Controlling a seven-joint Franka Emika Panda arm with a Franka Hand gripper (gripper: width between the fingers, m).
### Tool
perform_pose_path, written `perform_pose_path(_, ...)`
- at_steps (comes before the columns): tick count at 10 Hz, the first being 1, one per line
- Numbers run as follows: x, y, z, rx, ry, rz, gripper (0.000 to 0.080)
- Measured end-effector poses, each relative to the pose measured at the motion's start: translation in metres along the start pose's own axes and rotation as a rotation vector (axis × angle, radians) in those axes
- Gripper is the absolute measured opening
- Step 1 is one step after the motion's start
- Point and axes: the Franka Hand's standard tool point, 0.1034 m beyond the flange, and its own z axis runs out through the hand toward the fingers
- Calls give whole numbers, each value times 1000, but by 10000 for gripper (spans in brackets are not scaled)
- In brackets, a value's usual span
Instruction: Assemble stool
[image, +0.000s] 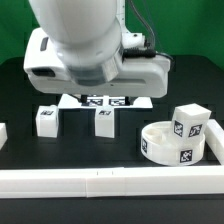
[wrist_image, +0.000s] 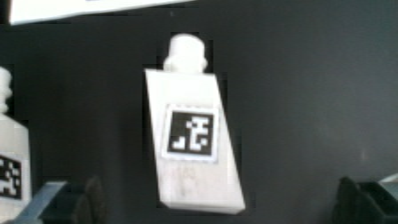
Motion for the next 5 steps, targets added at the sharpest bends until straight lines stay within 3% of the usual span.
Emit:
perform_pose_path(1,-7,2,5,-1,-82,3,649)
perform_pose_path(3,-4,10,15,-3,-232,13,649)
perform_pose_path(5,5,10,21,-6,-241,12,649)
